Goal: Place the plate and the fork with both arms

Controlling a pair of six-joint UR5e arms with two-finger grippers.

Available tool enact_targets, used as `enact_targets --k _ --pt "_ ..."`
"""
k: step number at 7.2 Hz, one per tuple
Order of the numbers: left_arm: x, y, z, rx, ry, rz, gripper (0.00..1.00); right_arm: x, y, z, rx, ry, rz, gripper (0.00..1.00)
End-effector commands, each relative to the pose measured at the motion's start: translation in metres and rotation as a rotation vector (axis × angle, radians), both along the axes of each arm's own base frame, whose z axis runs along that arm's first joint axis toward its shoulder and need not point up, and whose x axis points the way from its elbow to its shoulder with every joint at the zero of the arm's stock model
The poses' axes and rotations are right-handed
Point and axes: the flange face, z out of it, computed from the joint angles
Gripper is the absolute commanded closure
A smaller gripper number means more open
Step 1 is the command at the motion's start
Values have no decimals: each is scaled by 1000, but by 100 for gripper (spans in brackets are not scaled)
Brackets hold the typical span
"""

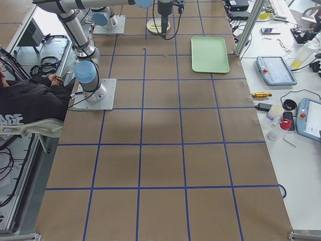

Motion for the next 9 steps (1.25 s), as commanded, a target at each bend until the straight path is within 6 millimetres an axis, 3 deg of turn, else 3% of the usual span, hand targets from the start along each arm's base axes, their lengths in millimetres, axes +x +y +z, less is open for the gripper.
enact_targets --k 1,4,5,6,7,9 --pt "0 -1 0 -1 -1 0 0 0 0 0 0 0 1 0" --pt "1 -4 -3 5 -6 -11 0 0 -2 -2 5 -1 3 0" --pt "13 -8 -15 32 -9 14 0 0 -2 -2 5 -1 3 0" --pt "50 -16 -40 80 -10 90 0 0 -2 -2 5 -1 5 0" --pt "98 -16 -82 160 5 105 0 0 -2 -3 6 -1 3 0" --pt "181 -17 -148 203 87 -32 0 0 -2 -3 8 0 3 0"
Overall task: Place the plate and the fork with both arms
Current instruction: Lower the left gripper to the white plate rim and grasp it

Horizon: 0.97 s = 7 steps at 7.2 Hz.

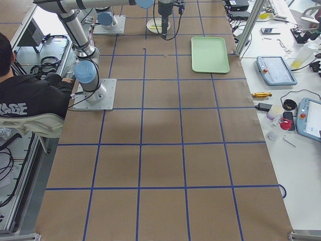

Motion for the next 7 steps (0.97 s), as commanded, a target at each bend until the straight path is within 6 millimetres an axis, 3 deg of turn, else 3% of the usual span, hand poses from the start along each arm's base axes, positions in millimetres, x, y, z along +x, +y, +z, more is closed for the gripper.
enact_targets --k 1,3,4,6,7 --pt "62 -7 -70 -19 39 -37 0 0 0 -1 1 1 0 0" --pt "69 -2 -147 -134 -12 -5 0 0 0 -1 1 1 0 0" --pt "75 9 -173 -128 -12 24 6 0 0 -1 2 3 -2 0" --pt "92 35 -201 -61 11 75 23 0 0 1 -2 4 -3 0" --pt "95 35 -202 -57 10 87 40 -1 0 1 -1 6 -3 0"
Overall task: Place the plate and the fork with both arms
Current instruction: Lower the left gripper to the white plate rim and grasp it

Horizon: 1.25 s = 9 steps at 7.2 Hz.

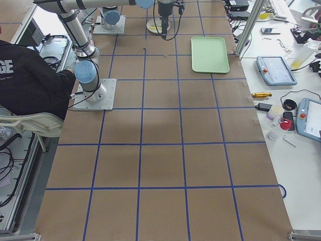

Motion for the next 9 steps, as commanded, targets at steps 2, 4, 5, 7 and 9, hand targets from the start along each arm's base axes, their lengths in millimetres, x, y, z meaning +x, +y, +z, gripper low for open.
enact_targets --k 2,4,5,7,9 --pt "5 9 -9 29 6 39 100 0 1 1 -2 0 0 0" --pt "6 6 -7 26 3 64 100 0 1 1 -2 0 0 0" --pt "8 -1 0 6 6 64 100 0 1 1 -2 0 0 0" --pt "10 -28 28 -1 123 71 100 0 0 0 0 0 0 0" --pt "9 -57 60 37 256 96 100 0 0 0 0 -1 -2 0"
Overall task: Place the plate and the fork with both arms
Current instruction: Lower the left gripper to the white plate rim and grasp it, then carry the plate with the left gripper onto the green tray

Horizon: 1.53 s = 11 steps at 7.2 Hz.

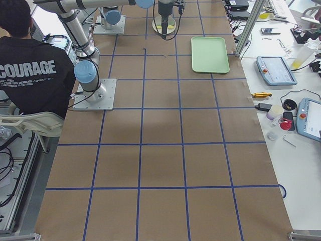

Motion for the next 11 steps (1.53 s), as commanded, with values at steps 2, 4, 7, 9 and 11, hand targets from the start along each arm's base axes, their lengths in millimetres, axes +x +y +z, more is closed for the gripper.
enact_targets --k 2,4,7,9,11 --pt "-25 -43 16 -53 219 43 100 0 0 -1 2 0 -1 0" --pt "-87 -118 40 -91 180 -55 100 0 0 -1 2 0 -1 0" --pt "-183 -199 36 -121 172 -143 100 0 0 -2 5 -1 1 0" --pt "-228 -241 15 -119 174 -145 100 0 0 -2 5 -1 1 0" --pt "-252 -282 -9 -126 172 -132 100 0 0 -2 5 -1 1 0"
